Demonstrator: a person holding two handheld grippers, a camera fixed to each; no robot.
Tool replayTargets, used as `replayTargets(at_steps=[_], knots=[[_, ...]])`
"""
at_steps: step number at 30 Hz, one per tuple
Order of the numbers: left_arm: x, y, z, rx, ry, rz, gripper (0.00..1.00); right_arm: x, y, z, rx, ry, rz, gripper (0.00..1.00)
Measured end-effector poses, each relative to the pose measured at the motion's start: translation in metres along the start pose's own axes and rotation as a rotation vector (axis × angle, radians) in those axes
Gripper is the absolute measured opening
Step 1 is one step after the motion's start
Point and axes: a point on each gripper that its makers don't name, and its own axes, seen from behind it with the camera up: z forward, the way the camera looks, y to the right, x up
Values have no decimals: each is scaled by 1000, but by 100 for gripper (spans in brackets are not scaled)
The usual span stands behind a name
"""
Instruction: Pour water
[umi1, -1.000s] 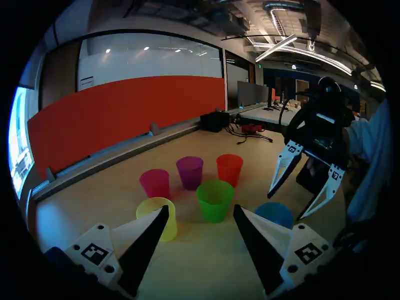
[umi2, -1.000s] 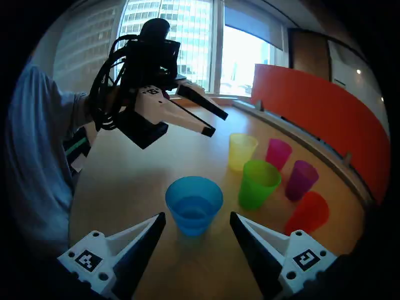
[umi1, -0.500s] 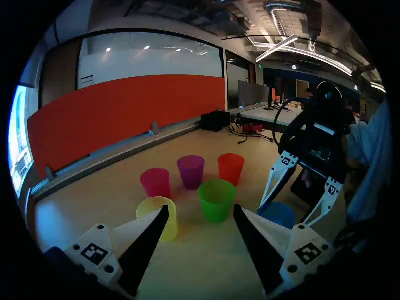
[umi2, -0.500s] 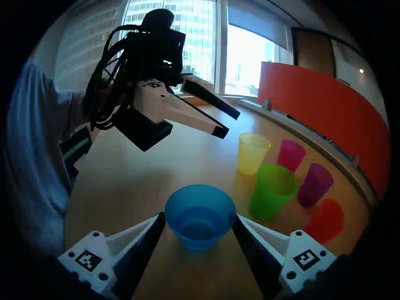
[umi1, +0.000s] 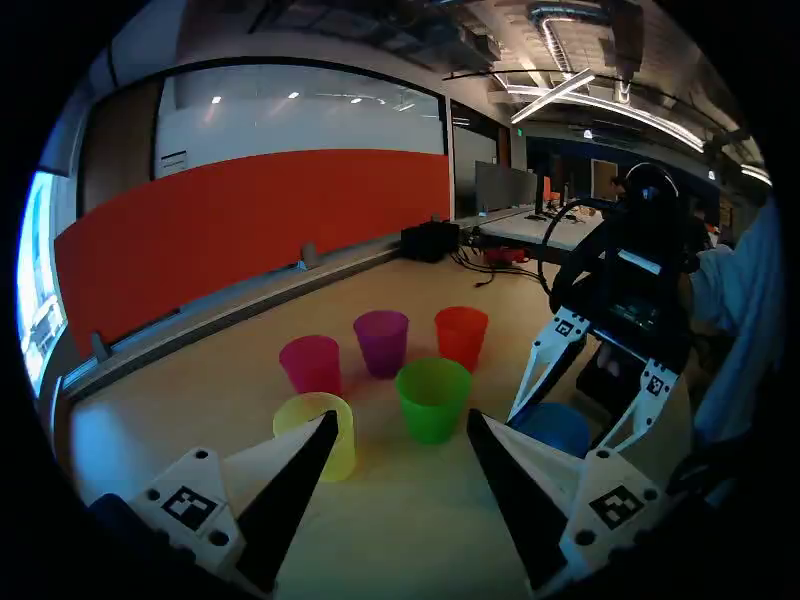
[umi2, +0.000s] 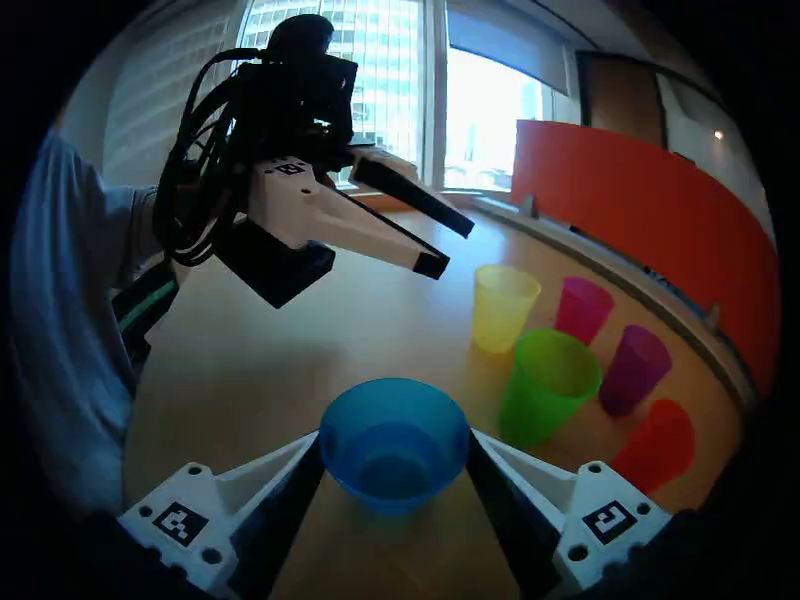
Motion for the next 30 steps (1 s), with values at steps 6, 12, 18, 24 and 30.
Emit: replayTargets(at_steps=[6,12,18,24,30], knots=[[0,1,1,-3,-3,2,96,1,0,0,-3,4,9,92],[-1,5,2,-8,-6,4,96,0,2,-7,-14,5,10,92],[-3,9,5,-21,-17,5,96,5,5,-21,-31,24,15,92],[-8,18,13,-40,-38,12,96,16,12,-46,-64,64,18,92],[-15,26,25,-63,-64,14,96,26,21,-71,-103,102,24,91]])
